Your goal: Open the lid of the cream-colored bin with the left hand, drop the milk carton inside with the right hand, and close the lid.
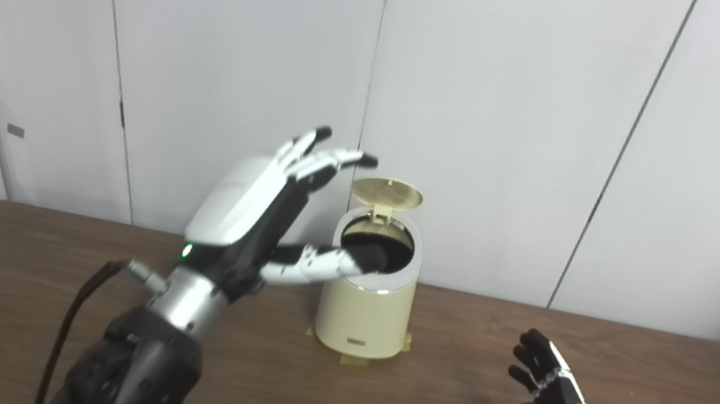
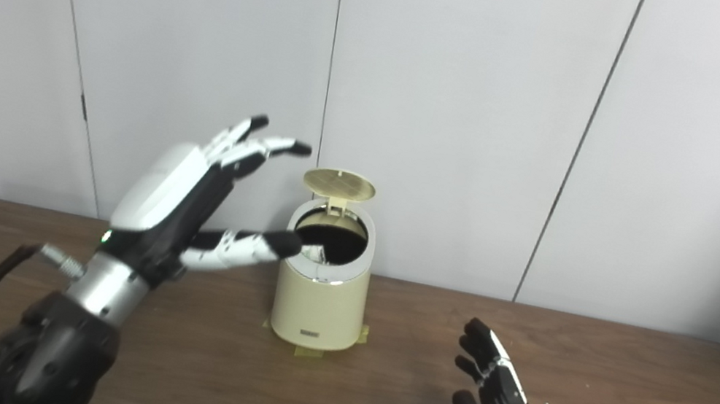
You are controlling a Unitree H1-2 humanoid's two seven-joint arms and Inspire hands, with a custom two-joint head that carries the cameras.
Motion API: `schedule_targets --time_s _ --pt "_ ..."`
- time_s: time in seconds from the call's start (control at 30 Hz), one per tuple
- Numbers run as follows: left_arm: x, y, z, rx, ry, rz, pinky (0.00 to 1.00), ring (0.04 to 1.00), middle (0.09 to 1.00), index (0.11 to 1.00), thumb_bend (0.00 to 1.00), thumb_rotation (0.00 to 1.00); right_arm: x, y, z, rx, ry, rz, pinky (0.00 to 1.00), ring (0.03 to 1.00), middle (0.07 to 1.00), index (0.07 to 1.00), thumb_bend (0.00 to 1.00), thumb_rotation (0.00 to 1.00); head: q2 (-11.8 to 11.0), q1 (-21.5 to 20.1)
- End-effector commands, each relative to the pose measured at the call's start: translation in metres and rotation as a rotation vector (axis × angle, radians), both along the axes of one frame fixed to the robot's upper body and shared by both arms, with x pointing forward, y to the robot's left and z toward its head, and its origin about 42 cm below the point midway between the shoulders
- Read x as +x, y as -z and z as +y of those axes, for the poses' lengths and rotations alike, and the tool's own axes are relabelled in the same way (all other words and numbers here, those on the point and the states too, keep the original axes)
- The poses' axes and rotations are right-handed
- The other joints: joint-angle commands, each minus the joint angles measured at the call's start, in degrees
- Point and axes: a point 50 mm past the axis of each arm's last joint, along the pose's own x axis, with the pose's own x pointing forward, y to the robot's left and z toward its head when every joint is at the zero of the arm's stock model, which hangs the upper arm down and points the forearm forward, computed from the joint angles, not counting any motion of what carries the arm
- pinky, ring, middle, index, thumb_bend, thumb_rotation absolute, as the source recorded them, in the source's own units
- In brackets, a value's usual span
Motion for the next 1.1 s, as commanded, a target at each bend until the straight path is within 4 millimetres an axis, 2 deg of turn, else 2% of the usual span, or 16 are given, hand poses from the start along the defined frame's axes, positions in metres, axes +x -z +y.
schedule_targets --time_s 0.0,0.33,0.5,0.8,1.07 --pt "0.009 -0.022 -0.011 0.034 -0.007 -0.067 1.0 1.0 0.87 0.843 0.97 1.0 -0.012 0.025 0.0 -0.025 0.004 0.062 0.84 0.898 0.909 0.89 0.2 0.69 0.02 0.05" --pt "0.037 -0.041 -0.033 0.145 -0.041 -0.016 1.0 1.0 0.879 0.864 0.99 1.0 -0.012 0.029 -0.001 -0.044 0.0 0.08 0.85 0.91 0.921 0.9 0.17 0.68 -0.14 0.22" --pt "0.053 -0.044 -0.043 0.185 -0.04 0.032 1.0 1.0 0.929 0.918 0.97 1.0 -0.012 0.03 0.0 -0.032 -0.016 0.09 0.86 0.917 0.931 0.907 0.15 0.66 -0.34 0.12" --pt "0.082 -0.041 -0.052 0.234 -0.068 0.076 1.0 1.0 0.932 0.936 0.96 1.0 -0.015 0.031 0.004 -0.039 -0.004 0.098 0.86 0.918 0.929 0.907 0.17 0.73 -0.5 -0.27" --pt "0.097 -0.042 -0.052 0.237 -0.098 0.108 1.0 1.0 0.924 0.925 0.97 1.0 -0.019 0.029 0.007 -0.08 0.026 0.108 0.82 0.897 0.91 0.893 0.15 0.61 -0.44 -0.24"
